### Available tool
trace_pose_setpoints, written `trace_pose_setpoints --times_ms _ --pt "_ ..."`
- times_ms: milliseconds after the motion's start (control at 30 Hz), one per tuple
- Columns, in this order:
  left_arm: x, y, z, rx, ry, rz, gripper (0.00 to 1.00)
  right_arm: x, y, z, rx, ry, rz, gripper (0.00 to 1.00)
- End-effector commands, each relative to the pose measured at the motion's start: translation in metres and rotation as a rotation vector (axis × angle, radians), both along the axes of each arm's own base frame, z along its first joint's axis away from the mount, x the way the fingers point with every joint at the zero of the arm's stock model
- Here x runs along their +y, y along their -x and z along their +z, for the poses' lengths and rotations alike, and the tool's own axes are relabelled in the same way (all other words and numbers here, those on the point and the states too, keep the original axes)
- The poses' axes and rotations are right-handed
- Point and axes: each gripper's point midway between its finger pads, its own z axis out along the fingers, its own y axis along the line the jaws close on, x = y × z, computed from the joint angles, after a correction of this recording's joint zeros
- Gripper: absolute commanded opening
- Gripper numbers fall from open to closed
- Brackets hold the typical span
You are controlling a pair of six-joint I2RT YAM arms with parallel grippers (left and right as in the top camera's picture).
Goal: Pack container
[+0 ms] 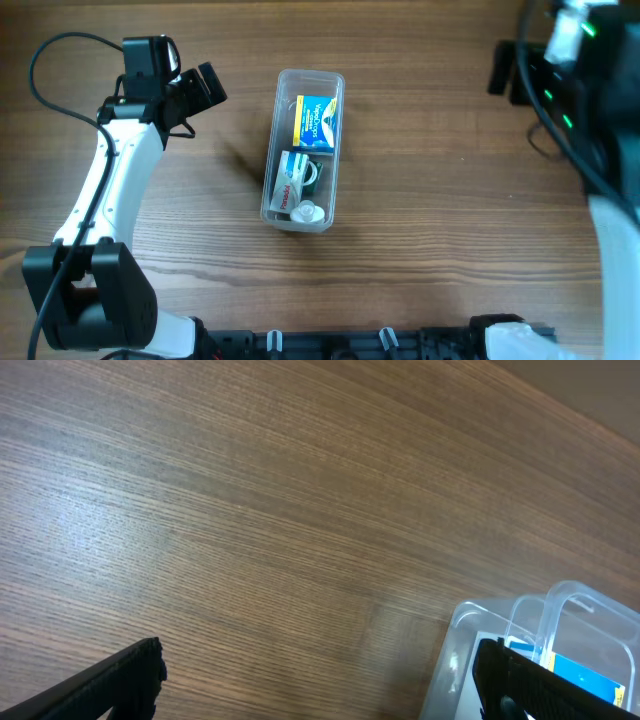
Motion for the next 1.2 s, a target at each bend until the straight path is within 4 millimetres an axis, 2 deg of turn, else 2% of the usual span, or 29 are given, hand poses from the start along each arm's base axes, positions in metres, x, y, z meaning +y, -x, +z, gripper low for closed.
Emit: trace_pose_setpoints --times_ms 0,67,133,200,300,367,433,533,600,733,933,1167 --pt "0.001 -0.002 0.017 -0.041 0.005 -0.002 1.0 0.001 0.063 0.068 -0.221 -0.026 0.005 1.0" --pt "0.001 -0.002 0.017 -0.041 0.005 -0.002 1.0 0.002 0.098 0.089 -0.312 -0.036 0.021 1.0" --pt "0.001 -0.002 0.017 -0.041 0.005 -0.002 1.0 0.003 0.139 0.099 -0.396 -0.049 0.042 1.0" --pt "0.001 -0.002 0.017 -0.041 0.005 -0.002 1.0 0.002 0.166 0.089 -0.43 -0.055 0.054 1.0" --pt "0.001 -0.002 0.017 -0.041 0.005 -0.002 1.0 0.0 0.187 0.042 -0.437 -0.061 0.059 1.0" --pt "0.001 -0.002 0.017 -0.041 0.005 -0.002 1.0 0.007 0.185 0.003 -0.456 -0.076 0.093 1.0" --pt "0.001 -0.002 0.017 -0.041 0.005 -0.002 1.0 0.017 0.172 -0.035 -0.5 -0.096 0.143 1.0" --pt "0.001 -0.002 0.017 -0.041 0.005 -0.002 1.0 0.03 0.148 -0.066 -0.617 -0.117 0.198 1.0" --pt "0.001 -0.002 0.017 -0.041 0.005 -0.002 1.0 0.036 0.137 -0.08 -0.706 -0.127 0.232 1.0" --pt "0.001 -0.002 0.017 -0.041 0.005 -0.002 1.0 0.04 0.126 -0.102 -0.794 -0.132 0.25 1.0" --pt "0.001 -0.002 0.017 -0.041 0.005 -0.002 1.0 0.04 0.127 -0.12 -0.82 -0.13 0.246 1.0" --pt "0.001 -0.002 0.017 -0.041 0.005 -0.002 1.0 0.035 0.126 -0.122 -0.824 -0.124 0.219 1.0"
